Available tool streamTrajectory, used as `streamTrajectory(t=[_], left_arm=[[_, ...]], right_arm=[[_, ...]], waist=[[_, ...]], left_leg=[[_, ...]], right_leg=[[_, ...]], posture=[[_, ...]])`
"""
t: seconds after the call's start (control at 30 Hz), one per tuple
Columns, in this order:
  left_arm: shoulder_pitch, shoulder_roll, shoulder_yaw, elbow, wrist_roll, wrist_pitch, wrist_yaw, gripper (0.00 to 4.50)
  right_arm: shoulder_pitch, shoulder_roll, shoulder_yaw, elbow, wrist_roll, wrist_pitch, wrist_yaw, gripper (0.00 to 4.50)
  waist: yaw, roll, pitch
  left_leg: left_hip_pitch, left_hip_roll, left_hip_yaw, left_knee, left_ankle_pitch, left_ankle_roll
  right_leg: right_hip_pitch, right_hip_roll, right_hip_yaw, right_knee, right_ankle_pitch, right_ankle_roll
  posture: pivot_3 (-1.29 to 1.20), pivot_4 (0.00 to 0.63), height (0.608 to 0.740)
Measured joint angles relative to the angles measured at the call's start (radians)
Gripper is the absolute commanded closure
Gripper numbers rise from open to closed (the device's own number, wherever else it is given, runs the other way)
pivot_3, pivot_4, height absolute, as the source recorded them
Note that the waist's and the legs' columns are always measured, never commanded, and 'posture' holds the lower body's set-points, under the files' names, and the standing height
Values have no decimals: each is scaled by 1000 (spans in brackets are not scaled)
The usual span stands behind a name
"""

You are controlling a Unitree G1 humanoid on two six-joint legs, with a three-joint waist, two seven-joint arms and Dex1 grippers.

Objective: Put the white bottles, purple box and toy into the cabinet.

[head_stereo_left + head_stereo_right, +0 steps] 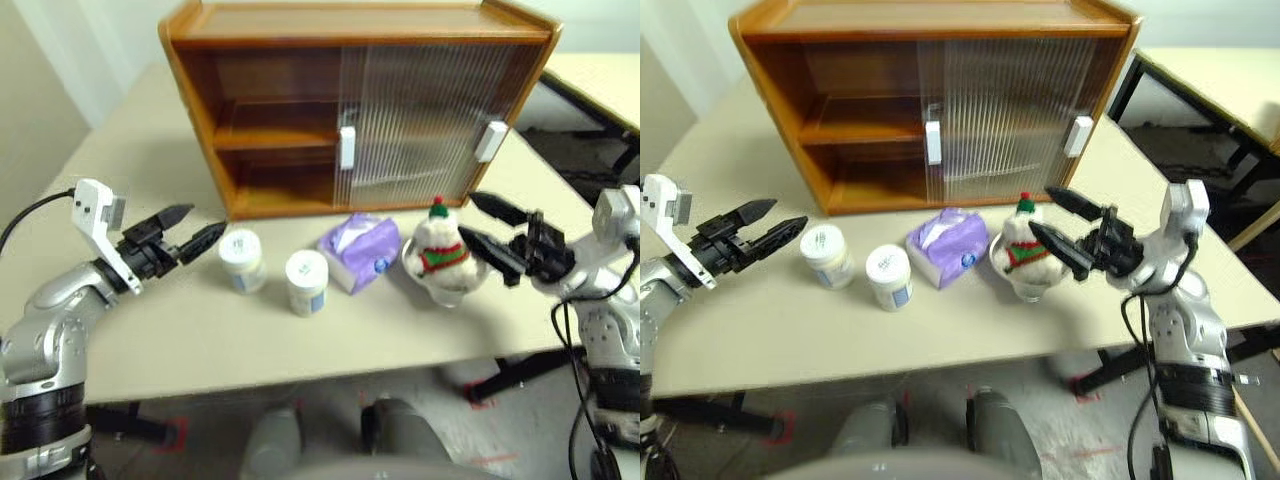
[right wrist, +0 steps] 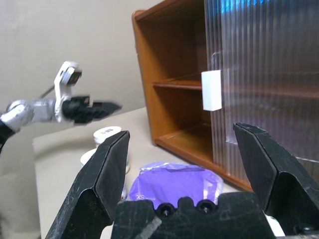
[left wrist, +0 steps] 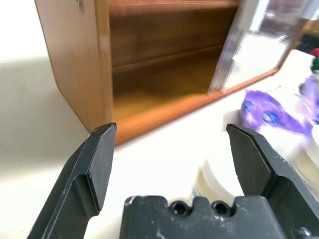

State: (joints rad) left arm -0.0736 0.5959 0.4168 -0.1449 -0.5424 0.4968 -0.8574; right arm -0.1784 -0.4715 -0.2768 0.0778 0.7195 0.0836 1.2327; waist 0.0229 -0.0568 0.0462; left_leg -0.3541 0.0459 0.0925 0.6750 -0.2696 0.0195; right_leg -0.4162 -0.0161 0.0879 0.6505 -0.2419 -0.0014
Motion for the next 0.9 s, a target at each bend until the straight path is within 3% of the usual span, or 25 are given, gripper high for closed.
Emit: streamTrajectory(t=[0.13,0.23,0.53,0.9], left_arm=[[66,1,5,2,-9,-104,-62,23],[100,5,-10,8,-2,-154,-93,23],[186,49,-107,78,88,-351,-212,23],[171,3,-213,199,175,-467,-161,23]], right_arm=[[0,0,0,2,0,0,5,0],[0,0,0,2,0,0,6,0],[1,-1,0,3,0,-2,6,0],[-1,-7,0,5,-1,-2,13,0]], waist=[[18,2,0],[19,2,0],[18,3,1],[19,3,1]], left_leg=[[0,0,1,-1,0,0],[0,0,2,-1,0,-1],[0,1,2,-2,-1,-1],[1,1,2,-8,-1,-1]], right_leg=[[0,-1,1,0,-2,-2],[0,-1,1,-1,-9,-13],[0,-1,1,-1,-9,-14],[-1,-1,1,-2,-8,-10]], posture=[[158,5,740],[154,3,740],[149,1,740],[151,4,740]])
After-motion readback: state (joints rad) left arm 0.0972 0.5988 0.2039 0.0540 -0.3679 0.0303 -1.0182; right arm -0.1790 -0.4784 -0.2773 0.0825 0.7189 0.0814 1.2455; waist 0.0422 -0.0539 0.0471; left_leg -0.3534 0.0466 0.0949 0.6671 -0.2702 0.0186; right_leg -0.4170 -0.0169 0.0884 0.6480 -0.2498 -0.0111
